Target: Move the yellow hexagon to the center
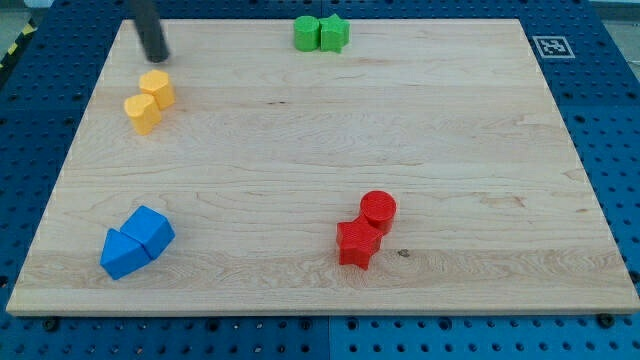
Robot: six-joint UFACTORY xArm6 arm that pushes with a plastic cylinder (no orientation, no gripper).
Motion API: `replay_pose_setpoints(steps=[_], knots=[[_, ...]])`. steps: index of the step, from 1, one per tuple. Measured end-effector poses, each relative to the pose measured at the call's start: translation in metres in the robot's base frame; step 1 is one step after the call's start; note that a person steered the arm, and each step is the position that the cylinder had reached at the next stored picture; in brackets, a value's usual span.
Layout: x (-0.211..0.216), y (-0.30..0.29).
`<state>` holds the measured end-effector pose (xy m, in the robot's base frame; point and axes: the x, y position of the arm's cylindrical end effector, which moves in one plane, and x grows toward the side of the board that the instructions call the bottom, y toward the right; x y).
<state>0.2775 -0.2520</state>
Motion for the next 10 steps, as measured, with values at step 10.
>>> replay_pose_setpoints(steps=[10], knots=[[0.073,0.176]])
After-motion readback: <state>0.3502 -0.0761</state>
